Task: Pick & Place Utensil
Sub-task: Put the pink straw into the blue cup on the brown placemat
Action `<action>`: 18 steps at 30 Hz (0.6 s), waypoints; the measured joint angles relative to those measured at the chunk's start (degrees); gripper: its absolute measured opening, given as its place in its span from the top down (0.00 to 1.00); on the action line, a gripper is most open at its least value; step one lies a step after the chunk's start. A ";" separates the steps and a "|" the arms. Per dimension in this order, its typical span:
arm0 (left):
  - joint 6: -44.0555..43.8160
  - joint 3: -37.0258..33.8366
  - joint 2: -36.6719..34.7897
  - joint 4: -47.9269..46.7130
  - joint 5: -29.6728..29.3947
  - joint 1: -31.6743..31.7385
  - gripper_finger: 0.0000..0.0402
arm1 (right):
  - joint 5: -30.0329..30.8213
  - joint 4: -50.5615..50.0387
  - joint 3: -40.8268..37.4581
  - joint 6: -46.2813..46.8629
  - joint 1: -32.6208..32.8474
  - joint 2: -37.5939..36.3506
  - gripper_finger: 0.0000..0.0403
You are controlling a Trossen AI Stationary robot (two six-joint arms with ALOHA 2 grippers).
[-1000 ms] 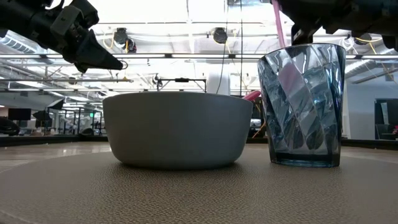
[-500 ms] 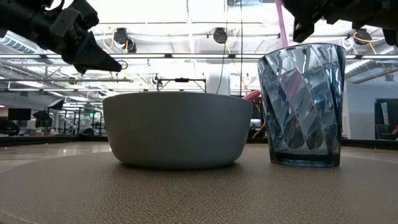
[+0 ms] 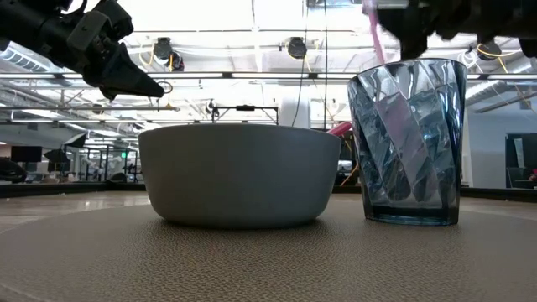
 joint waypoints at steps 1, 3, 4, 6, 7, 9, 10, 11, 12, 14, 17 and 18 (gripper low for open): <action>-0.01 0.00 0.00 0.00 0.00 0.00 0.91 | 2.11 -1.73 0.00 -0.01 0.00 0.02 0.51; -0.22 0.00 0.00 0.01 0.00 0.00 0.91 | 5.95 -4.86 -0.02 0.03 0.00 0.03 0.49; -0.24 0.00 0.00 0.01 0.00 0.00 0.91 | 7.15 -5.91 -0.02 0.04 -0.02 0.02 0.48; -0.24 0.00 0.00 0.01 0.00 0.00 0.91 | 7.72 -6.77 -0.04 0.03 -0.02 0.05 0.46; -0.24 0.00 0.00 0.01 0.00 0.00 0.91 | 7.52 -6.61 -0.04 0.04 -0.02 0.04 0.45; -0.24 0.00 0.00 0.01 0.00 0.00 0.91 | 7.47 -6.12 -0.04 0.02 0.00 0.02 0.43; -0.24 0.00 0.00 0.01 0.00 0.00 0.91 | 7.44 -6.08 -0.04 -0.06 0.00 0.02 0.43; -0.24 0.00 0.00 0.01 0.00 0.00 0.91 | 7.40 -6.06 -0.04 -0.26 0.11 0.00 0.42; -0.24 0.00 0.00 0.03 0.00 0.00 0.91 | 7.38 -6.06 -0.04 -0.55 0.20 -0.11 0.42; -0.24 0.00 0.00 0.03 -0.02 0.00 0.91 | 7.34 -5.79 -0.04 -1.36 0.50 -0.17 0.41; -0.24 0.00 0.00 0.03 -0.02 0.00 0.91 | 7.25 -5.22 -0.04 -3.27 1.09 -0.17 0.41; -0.24 0.00 0.00 0.02 -0.02 0.00 0.91 | 7.27 -4.86 -0.04 -4.17 1.31 -0.18 0.41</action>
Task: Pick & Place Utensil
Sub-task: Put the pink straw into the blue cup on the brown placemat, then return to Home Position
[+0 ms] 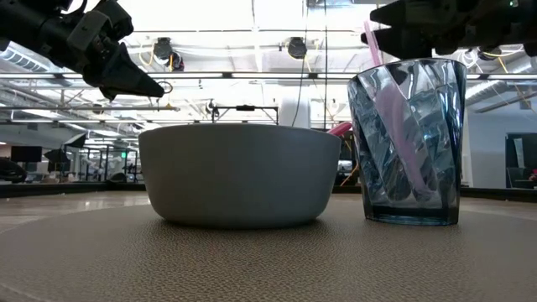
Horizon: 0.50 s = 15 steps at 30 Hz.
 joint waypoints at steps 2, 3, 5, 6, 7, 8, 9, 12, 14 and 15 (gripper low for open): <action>0.10 0.00 0.00 0.01 0.00 0.00 0.91 | 0.01 0.12 0.00 -1.88 0.41 -0.02 0.41; 0.16 0.00 0.00 0.01 0.00 0.00 0.91 | 0.01 0.04 0.00 -2.38 0.59 -0.02 0.41; 0.26 0.00 0.00 0.01 0.00 0.00 0.91 | 0.01 -0.02 0.00 -2.80 0.78 -0.21 0.41; 0.28 0.00 0.00 0.01 0.00 0.00 0.91 | 0.01 -0.02 0.00 -2.83 0.81 -0.23 0.41; 0.28 0.00 0.00 0.01 0.00 0.00 0.91 | 0.01 -0.39 0.00 -2.84 0.81 -0.24 0.41; 0.31 0.00 0.00 0.01 0.00 0.00 0.91 | 0.01 -1.14 0.00 -2.90 0.81 -0.24 0.41; 0.32 0.00 0.00 0.01 0.00 0.00 0.91 | 0.01 -2.05 0.00 -2.93 0.78 -0.22 0.41; 0.40 0.00 0.00 -0.01 0.00 0.00 0.91 | 0.16 -7.50 0.02 -2.90 0.78 -0.24 0.41; 0.44 0.00 0.00 0.01 0.00 0.00 0.91 | 0.22 -11.28 0.02 -2.18 0.78 -0.19 0.41; 0.44 0.00 0.00 -0.01 0.00 0.00 0.91 | 0.36 -12.05 0.00 -1.81 0.76 -0.19 0.41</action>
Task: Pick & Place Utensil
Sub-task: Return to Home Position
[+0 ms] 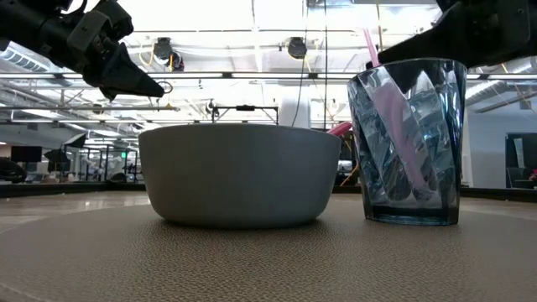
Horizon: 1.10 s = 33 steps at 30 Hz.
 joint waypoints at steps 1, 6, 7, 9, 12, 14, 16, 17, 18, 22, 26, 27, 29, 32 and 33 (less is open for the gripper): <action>0.02 0.00 0.00 0.02 0.00 0.00 0.91 | 0.21 -0.03 0.00 0.12 -0.02 0.00 0.41; 0.12 0.00 0.00 0.01 -0.01 0.00 0.91 | 2.54 -0.01 0.01 -0.29 -0.02 -0.38 0.41; 0.07 0.00 0.00 0.00 0.00 0.00 0.91 | 3.27 -0.64 0.02 -0.14 -0.02 -0.56 0.41; 0.04 0.00 0.00 -0.03 0.03 0.00 0.91 | 4.85 -3.52 0.02 0.61 0.00 -1.33 0.41; 0.04 0.00 0.00 -0.06 0.16 0.00 0.91 | 5.95 -7.56 0.02 3.21 -0.02 -2.92 0.41; 0.02 0.00 0.00 -0.11 0.33 -0.02 0.91 | 5.87 -10.00 0.02 4.79 0.29 -4.31 0.41; 0.06 0.00 0.00 -0.36 0.33 -0.02 0.91 | 5.85 -11.33 0.02 5.40 0.83 -5.82 0.41; 0.14 0.00 0.00 -0.48 0.33 -0.02 0.91 | 5.86 -11.48 0.02 5.51 1.14 -6.55 0.41; 0.28 0.00 0.00 -0.49 0.35 -0.02 0.91 | 5.85 -11.47 0.02 5.55 1.49 -7.21 0.41; 0.46 0.00 0.00 -0.49 0.35 -0.02 0.91 | 5.83 -11.49 0.02 5.18 3.04 -8.96 0.41; 0.46 0.00 0.00 -0.49 0.31 -0.02 0.91 | 5.83 -11.52 0.02 4.11 4.50 -10.35 0.41; 0.46 0.00 0.00 -0.48 0.31 -0.01 0.91 | 5.82 -11.51 0.02 3.82 4.78 -10.72 0.41; 0.46 0.00 0.00 -0.49 0.31 -0.02 0.91 | 5.85 -11.53 0.02 3.02 5.40 -11.37 0.41; 0.46 0.00 0.00 -0.39 0.28 -0.01 0.91 | 5.83 -11.97 0.02 1.78 6.38 -12.41 0.41; 0.45 0.00 0.00 0.01 0.28 -0.01 0.91 | 5.83 -12.07 0.02 1.29 6.73 -12.75 0.41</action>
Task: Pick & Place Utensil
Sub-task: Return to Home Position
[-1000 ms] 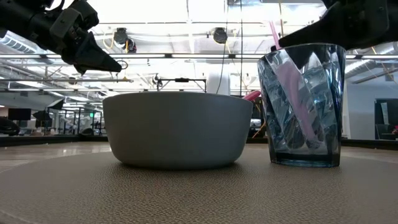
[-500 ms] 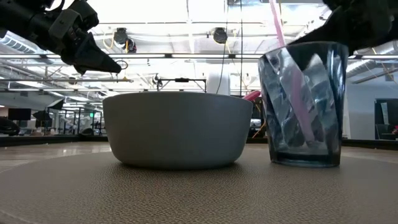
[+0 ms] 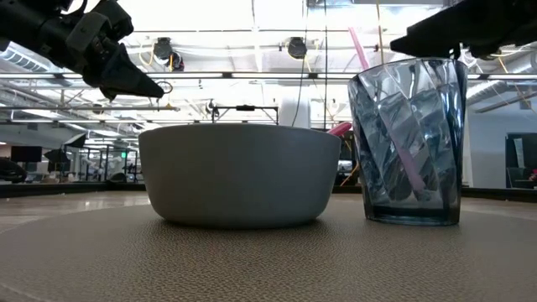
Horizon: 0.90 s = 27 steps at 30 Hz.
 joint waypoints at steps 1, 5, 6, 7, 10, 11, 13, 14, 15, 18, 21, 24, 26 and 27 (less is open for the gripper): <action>-0.22 0.00 0.02 0.60 -0.01 -0.01 0.91 | 0.00 0.08 0.00 -0.50 0.32 -0.31 0.41; -1.19 0.02 0.00 2.46 -0.02 -0.01 0.91 | 0.00 1.74 0.00 -1.78 1.26 -2.21 0.41; -1.52 0.02 0.00 2.58 -0.04 -0.01 0.91 | 0.00 1.89 0.00 -1.78 1.48 -2.97 0.41; -1.95 0.02 0.00 2.64 -0.04 0.00 0.91 | 0.03 1.87 0.00 -2.13 1.66 -3.79 0.41; -2.50 0.02 0.00 2.63 -0.05 0.00 0.91 | 0.03 -0.58 0.00 -6.32 2.38 -6.50 0.41; -2.64 0.02 0.00 2.63 -0.07 0.01 0.91 | 0.04 -1.47 0.00 -8.58 2.60 -7.39 0.41; -3.15 0.02 -0.01 3.22 -0.33 0.26 0.91 | 0.37 -1.72 0.00 -10.31 2.44 -9.25 0.41; -3.87 0.02 -0.13 3.97 -0.88 0.62 0.91 | 1.10 -1.63 0.00 -10.43 2.02 -10.27 0.41; -4.40 0.02 -0.19 4.94 -1.40 0.93 0.91 | 1.53 -1.83 0.01 -10.49 1.52 -11.15 0.41; 2.69 0.02 -0.18 9.19 -0.31 1.38 0.91 | 1.05 -5.10 0.02 -10.48 -0.33 -13.07 0.41; 13.30 0.02 -0.17 13.71 7.60 1.54 0.91 | -4.97 -6.35 0.02 -10.55 -3.42 -13.78 0.41; 21.60 0.04 -0.17 18.36 17.50 2.54 0.91 | -13.66 -5.65 0.02 -10.83 -8.01 -13.85 0.41; 24.57 0.04 -0.17 19.81 22.24 3.65 0.91 | -18.58 -5.40 0.02 -10.96 -11.68 -13.85 0.41; 25.00 0.04 -0.17 20.16 23.29 4.37 0.91 | -20.30 -5.41 0.02 -10.93 -13.71 -13.85 0.41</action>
